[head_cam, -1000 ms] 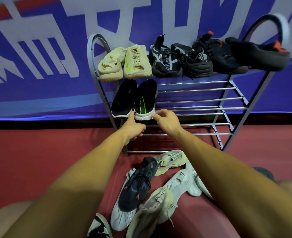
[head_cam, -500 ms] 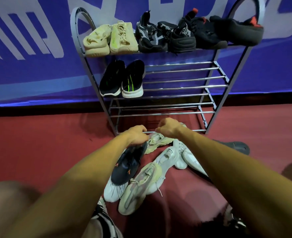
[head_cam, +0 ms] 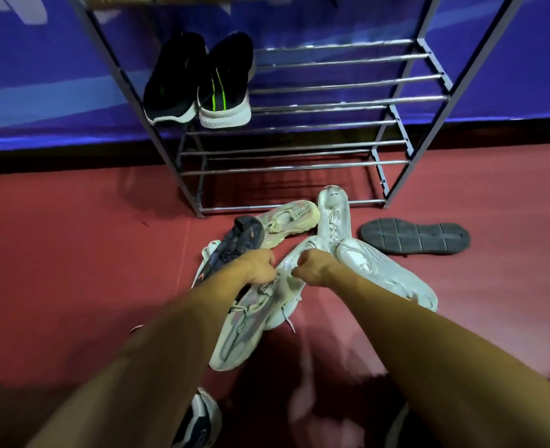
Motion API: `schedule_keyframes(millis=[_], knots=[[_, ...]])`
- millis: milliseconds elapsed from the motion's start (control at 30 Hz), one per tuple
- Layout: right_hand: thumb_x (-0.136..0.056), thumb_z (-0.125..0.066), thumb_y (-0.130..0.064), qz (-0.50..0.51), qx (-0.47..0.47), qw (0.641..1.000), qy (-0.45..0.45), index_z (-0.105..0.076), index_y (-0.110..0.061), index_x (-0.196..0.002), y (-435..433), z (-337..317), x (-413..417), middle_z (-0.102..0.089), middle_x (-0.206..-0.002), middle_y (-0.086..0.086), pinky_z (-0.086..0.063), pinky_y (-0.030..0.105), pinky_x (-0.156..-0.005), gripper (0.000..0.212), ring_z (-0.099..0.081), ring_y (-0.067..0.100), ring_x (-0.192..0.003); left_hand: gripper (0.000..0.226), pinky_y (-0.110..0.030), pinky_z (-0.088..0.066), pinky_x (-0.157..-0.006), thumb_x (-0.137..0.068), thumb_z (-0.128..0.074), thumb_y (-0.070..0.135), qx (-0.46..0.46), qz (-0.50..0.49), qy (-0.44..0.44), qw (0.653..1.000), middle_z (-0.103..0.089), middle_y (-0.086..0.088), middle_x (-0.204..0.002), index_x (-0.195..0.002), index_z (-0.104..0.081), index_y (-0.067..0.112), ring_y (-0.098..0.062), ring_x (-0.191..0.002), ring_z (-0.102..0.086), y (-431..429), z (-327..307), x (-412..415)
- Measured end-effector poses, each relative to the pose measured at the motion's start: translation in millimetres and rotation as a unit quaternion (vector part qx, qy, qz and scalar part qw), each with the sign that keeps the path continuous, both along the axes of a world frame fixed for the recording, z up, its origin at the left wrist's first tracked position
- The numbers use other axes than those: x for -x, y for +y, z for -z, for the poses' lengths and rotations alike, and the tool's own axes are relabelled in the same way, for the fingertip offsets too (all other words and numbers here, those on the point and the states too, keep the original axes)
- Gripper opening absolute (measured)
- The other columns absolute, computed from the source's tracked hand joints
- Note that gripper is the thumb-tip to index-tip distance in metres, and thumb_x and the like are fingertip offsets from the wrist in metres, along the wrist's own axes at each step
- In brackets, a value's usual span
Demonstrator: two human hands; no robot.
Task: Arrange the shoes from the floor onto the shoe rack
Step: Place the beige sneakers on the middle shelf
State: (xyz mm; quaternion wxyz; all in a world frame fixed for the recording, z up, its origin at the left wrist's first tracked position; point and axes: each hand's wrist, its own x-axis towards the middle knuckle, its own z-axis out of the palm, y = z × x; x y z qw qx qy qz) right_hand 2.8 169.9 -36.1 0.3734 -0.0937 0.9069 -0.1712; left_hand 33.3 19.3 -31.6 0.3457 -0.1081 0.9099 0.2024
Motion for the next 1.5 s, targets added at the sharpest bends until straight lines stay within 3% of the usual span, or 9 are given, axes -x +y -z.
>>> schedule_keyframes(millis=[67,200,367,467,667,967,1167,1300,1500], knots=[[-0.093,-0.061,-0.029,0.005,-0.003,1.000,-0.028,-0.060,-0.003,-0.129,-2.3,12.8,-2.1,-0.063,-0.130,0.013,-0.047,0.030,-0.084,0.044,-0.061,0.028,-0.115,0.025,-0.033,-0.048,-0.093,-0.092,-0.055,0.018,0.001,0.007,-0.016,1.000,-0.058,-0.003,-0.116,-0.117,-0.058,0.019,-0.022,-0.103,-0.057,-4.2,13.9,-0.8],[-0.090,-0.064,-0.046,0.006,-0.004,1.000,-0.030,-0.053,-0.005,-0.133,-11.9,36.6,-7.5,-0.057,-0.137,0.015,-0.043,0.031,-0.092,0.061,-0.054,0.031,-0.126,0.043,-0.033,-0.049,-0.093,-0.087,-0.060,0.016,0.009,0.000,-0.034,0.999,-0.058,-0.009,-0.129,-0.130,-0.054,0.018,-0.026,-0.114,-0.057,-13.9,37.9,0.5],[-0.102,-0.052,-0.021,0.052,0.049,0.994,-0.081,-0.044,0.000,-0.141,-21.2,49.8,-5.4,-0.046,-0.147,0.025,-0.046,0.018,-0.083,0.044,-0.052,0.025,-0.120,0.048,-0.030,-0.045,-0.083,-0.088,-0.060,0.013,0.006,0.001,-0.055,0.998,-0.058,-0.012,-0.130,-0.135,-0.050,0.016,-0.028,-0.116,-0.056,-16.2,63.2,3.7],[-0.096,-0.060,-0.032,0.073,0.027,0.996,-0.053,-0.054,-0.006,-0.133,-26.1,58.0,-4.9,-0.056,-0.137,0.020,-0.044,0.035,-0.099,0.046,-0.054,0.034,-0.124,0.061,-0.034,-0.044,-0.101,-0.091,-0.061,0.017,0.006,-0.021,-0.066,0.998,-0.050,-0.014,-0.144,-0.147,-0.038,0.015,-0.031,-0.130,-0.050,-13.8,74.1,1.8],[-0.101,-0.046,-0.029,0.049,0.051,0.997,0.006,-0.052,-0.002,-0.125,-23.9,51.4,-16.0,-0.059,-0.128,0.026,-0.047,0.043,-0.095,0.037,-0.057,0.043,-0.118,0.069,-0.040,-0.046,-0.102,-0.089,-0.062,0.016,0.009,-0.041,-0.064,0.997,-0.047,-0.016,-0.146,-0.150,-0.029,0.021,-0.034,-0.129,-0.050,-14.9,63.8,0.1],[-0.092,-0.052,-0.034,0.026,0.049,0.994,0.093,-0.051,-0.011,-0.129,-10.1,-18.9,12.3,-0.066,-0.123,0.018,-0.051,0.041,-0.093,0.043,-0.061,0.036,-0.114,0.064,-0.031,-0.043,-0.082,-0.090,-0.060,0.017,-0.018,-0.043,0.027,0.999,-0.058,-0.017,-0.127,-0.147,-0.030,0.018,-0.033,-0.115,-0.057,-4.1,-4.8,14.2],[-0.092,-0.048,-0.030,-0.017,0.022,0.985,0.170,-0.051,-0.014,-0.128,-13.6,-77.0,16.4,-0.067,-0.119,0.015,-0.046,0.038,-0.083,0.040,-0.062,0.036,-0.111,0.053,-0.031,-0.046,-0.088,-0.091,-0.058,0.023,0.001,-0.017,0.065,0.998,-0.060,-0.014,-0.131,-0.140,-0.042,0.013,-0.031,-0.116,-0.060,-3.4,-74.9,19.1],[-0.094,-0.047,-0.039,-0.004,0.048,0.975,0.215,-0.055,-0.016,-0.118,-7.9,-123.0,28.7,-0.068,-0.117,0.016,-0.048,0.041,-0.085,0.035,-0.063,0.036,-0.107,0.055,-0.034,-0.049,-0.089,-0.085,-0.069,0.037,-0.017,-0.003,0.116,0.993,-0.065,-0.011,-0.124,-0.132,-0.049,0.017,-0.029,-0.109,-0.062,-10.0,-131.4,19.8],[-0.096,-0.050,-0.044,-0.022,0.114,0.957,0.267,-0.063,-0.017,-0.120,10.7,-199.5,58.2,-0.070,-0.118,0.012,-0.053,0.041,-0.090,0.038,-0.064,0.030,-0.105,0.061,-0.040,-0.056,-0.075,-0.081,-0.068,0.014,-0.050,0.041,0.153,0.986,-0.065,-0.009,-0.111,-0.136,-0.041,0.019,-0.026,-0.081,-0.065,-16.5,-209.6,35.7]])
